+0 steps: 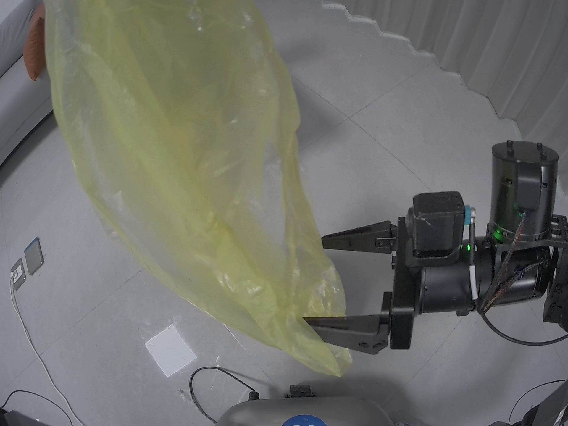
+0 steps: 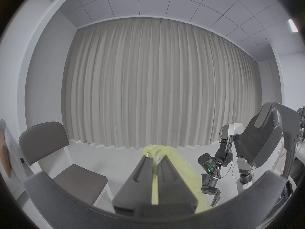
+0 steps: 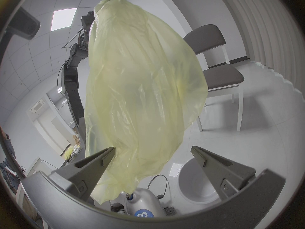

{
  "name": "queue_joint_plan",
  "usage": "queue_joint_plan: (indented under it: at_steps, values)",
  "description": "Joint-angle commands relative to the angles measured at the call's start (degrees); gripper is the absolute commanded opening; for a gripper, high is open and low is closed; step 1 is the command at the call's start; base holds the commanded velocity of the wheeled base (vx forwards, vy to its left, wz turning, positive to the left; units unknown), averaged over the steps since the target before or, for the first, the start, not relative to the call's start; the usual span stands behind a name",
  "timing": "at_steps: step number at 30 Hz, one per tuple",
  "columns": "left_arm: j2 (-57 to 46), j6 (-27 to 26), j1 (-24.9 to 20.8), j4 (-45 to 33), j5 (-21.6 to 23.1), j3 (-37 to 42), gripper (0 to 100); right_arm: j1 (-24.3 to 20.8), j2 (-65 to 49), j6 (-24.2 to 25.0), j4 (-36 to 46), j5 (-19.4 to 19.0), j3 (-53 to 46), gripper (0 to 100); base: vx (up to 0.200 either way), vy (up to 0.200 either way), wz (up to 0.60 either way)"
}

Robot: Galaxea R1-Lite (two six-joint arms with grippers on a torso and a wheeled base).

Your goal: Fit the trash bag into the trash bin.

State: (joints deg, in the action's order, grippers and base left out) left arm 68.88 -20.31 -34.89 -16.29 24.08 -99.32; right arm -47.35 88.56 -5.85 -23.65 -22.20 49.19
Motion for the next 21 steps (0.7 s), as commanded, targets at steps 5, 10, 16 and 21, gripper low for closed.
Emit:
queue_joint_plan:
  at_steps: [5,10,16,21]
  values:
    - [0.8,0.0,0.1,0.0,-0.1,-0.1,0,0.7,-1.5,-2.5,0.2,-0.1,-3.3,0,0.000,0.000,0.00]
    - [0.9,0.0,0.1,-0.1,-0.3,0.0,0,0.9,-2.3,-2.4,0.7,-0.1,-3.5,0,0.000,0.000,0.00]
    - [2.1,2.7,0.3,-0.2,-1.0,0.9,0,3.6,-4.8,-2.2,0.8,-0.1,-4.5,0,0.000,0.000,0.00]
    - [1.8,10.4,2.4,-0.1,-7.2,9.0,0,8.1,-8.7,-1.5,0.7,-0.2,-7.6,0,0.000,0.000,0.00]
